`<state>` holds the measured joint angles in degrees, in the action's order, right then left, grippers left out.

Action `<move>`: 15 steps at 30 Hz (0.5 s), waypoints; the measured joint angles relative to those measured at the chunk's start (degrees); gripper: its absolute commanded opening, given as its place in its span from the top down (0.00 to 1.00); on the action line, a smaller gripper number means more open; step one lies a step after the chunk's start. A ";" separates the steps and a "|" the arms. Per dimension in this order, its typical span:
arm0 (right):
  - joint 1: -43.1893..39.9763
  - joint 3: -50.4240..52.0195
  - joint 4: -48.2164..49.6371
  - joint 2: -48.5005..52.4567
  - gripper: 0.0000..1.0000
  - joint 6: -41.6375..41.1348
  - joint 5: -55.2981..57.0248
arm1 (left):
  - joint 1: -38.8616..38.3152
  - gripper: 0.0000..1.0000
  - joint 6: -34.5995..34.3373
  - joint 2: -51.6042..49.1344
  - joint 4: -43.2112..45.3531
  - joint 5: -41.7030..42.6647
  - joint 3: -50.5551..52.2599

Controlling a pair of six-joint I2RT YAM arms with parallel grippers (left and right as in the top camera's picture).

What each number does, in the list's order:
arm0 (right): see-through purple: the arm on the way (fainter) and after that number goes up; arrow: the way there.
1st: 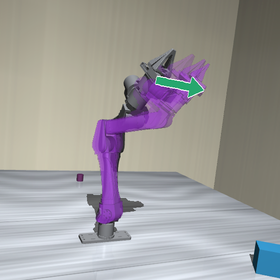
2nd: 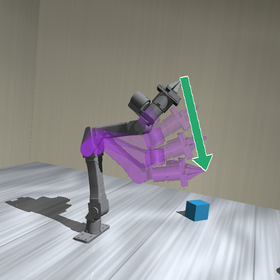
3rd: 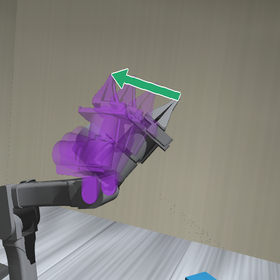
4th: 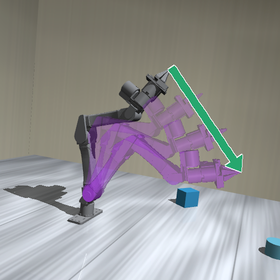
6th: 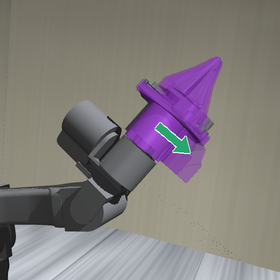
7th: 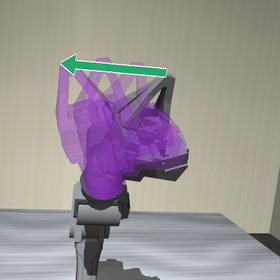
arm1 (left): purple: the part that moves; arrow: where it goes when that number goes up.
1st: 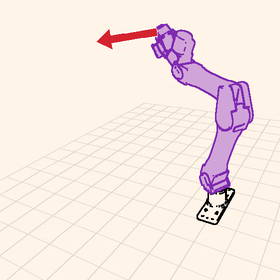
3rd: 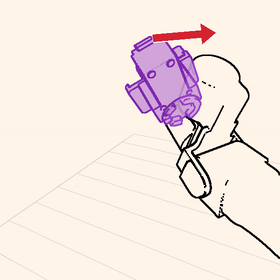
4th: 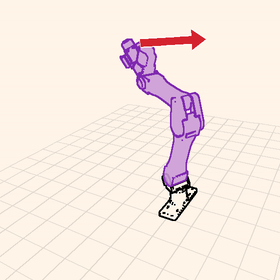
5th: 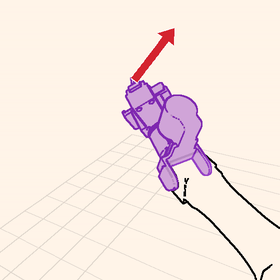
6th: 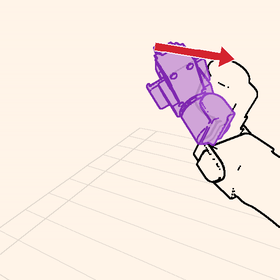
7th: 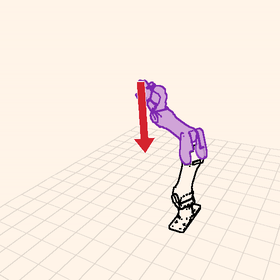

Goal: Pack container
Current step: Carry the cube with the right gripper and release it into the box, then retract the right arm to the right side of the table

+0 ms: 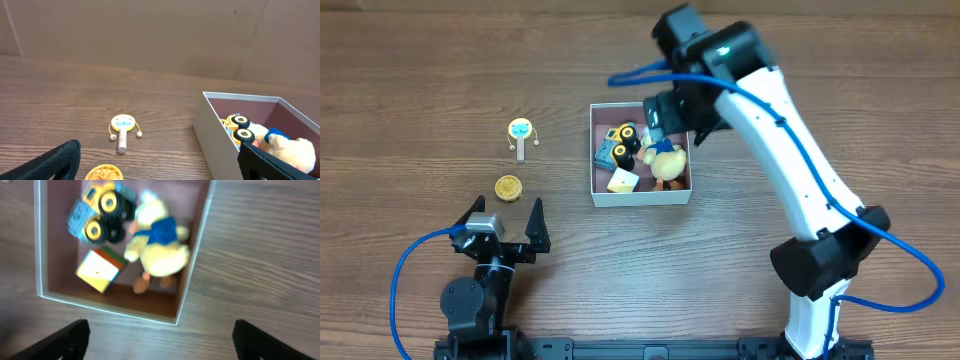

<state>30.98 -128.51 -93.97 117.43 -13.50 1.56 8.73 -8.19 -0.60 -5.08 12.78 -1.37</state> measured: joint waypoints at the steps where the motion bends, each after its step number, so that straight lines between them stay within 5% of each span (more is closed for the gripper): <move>1: -1.05 -5.29 -2.80 -0.37 0.00 0.00 0.39 | 0.00 0.00 0.00 0.00 0.00 0.02 0.02; 6: -1.51 -6.58 -3.13 -11.23 0.00 0.00 0.39 | 0.00 0.00 0.00 0.00 0.00 0.02 0.02; 9: -0.59 -0.87 -2.08 -28.37 0.00 -0.83 1.95 | 0.00 0.00 0.00 0.02 0.00 0.02 0.02; 12: -0.55 16.24 -1.97 -47.45 0.00 -9.51 12.92 | 0.00 0.00 0.00 0.02 0.00 0.00 0.00; 15: -0.61 37.22 10.40 -61.07 0.00 -13.92 18.51 | 0.00 0.00 0.00 -0.02 -0.04 0.00 0.00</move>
<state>30.37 -91.29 -83.57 56.36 -27.42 20.08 8.73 -8.19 -0.62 -5.13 12.78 -1.37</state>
